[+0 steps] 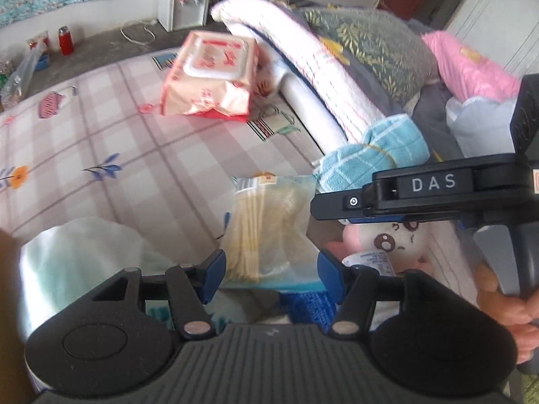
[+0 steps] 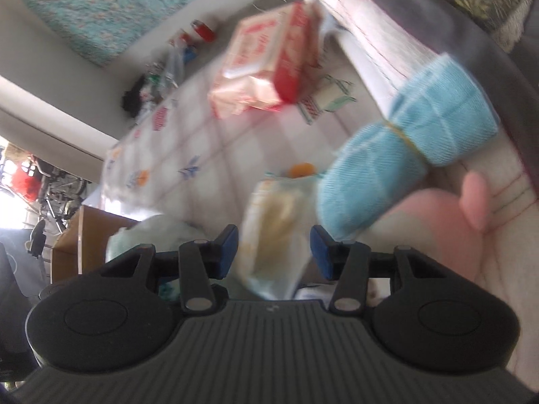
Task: Organize soft objects
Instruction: 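Reach both grippers to the clear bag of cotton swabs and grasp it, then lift the cotton swab bag with both grippers and carry it to the cardboard box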
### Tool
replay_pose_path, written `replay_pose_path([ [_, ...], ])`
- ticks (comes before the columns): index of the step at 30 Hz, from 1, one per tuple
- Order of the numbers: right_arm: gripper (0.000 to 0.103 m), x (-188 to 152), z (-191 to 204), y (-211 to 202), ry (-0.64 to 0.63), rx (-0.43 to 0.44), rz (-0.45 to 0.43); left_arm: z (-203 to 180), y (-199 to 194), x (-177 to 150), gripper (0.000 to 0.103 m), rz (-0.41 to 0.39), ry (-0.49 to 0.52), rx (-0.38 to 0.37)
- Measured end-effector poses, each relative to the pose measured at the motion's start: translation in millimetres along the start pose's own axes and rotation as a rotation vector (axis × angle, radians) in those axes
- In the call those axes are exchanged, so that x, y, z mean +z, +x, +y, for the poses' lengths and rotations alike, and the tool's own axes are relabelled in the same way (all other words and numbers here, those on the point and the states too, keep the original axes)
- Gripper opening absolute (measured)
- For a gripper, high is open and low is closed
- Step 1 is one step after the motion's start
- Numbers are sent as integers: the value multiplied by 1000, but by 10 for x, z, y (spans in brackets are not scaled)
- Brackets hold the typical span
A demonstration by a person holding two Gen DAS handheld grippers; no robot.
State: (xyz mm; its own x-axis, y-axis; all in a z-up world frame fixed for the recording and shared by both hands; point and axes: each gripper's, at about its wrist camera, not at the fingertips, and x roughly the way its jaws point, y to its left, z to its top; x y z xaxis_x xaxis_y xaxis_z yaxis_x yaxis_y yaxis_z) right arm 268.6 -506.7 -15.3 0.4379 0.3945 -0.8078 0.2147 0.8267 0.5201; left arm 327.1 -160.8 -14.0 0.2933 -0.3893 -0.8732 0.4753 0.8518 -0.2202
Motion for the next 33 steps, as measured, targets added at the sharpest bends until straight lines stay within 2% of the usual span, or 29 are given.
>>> replay_pose_path([
  [3, 47, 77, -90, 107, 12, -5, 23, -59, 183, 67, 62, 36, 11, 2],
  [8, 50, 186, -8, 164, 10, 11, 58, -58, 417, 148, 63, 86, -10, 31],
  [15, 54, 187, 95, 284, 2, 28, 133, 55, 582, 228, 68, 114, -38, 55],
  [19, 54, 199, 118, 362, 16, 20, 135, 153, 663, 266, 73, 140, -82, 50],
  [25, 54, 258, 127, 462, 56, 29, 141, 224, 772, 316, 74, 153, -113, 55],
  [27, 54, 263, 112, 484, 66, 35, 138, 231, 798, 330, 71, 154, -121, 56],
  [33, 54, 288, 88, 555, 96, 45, 134, 182, 721, 355, 47, 103, -124, 61],
])
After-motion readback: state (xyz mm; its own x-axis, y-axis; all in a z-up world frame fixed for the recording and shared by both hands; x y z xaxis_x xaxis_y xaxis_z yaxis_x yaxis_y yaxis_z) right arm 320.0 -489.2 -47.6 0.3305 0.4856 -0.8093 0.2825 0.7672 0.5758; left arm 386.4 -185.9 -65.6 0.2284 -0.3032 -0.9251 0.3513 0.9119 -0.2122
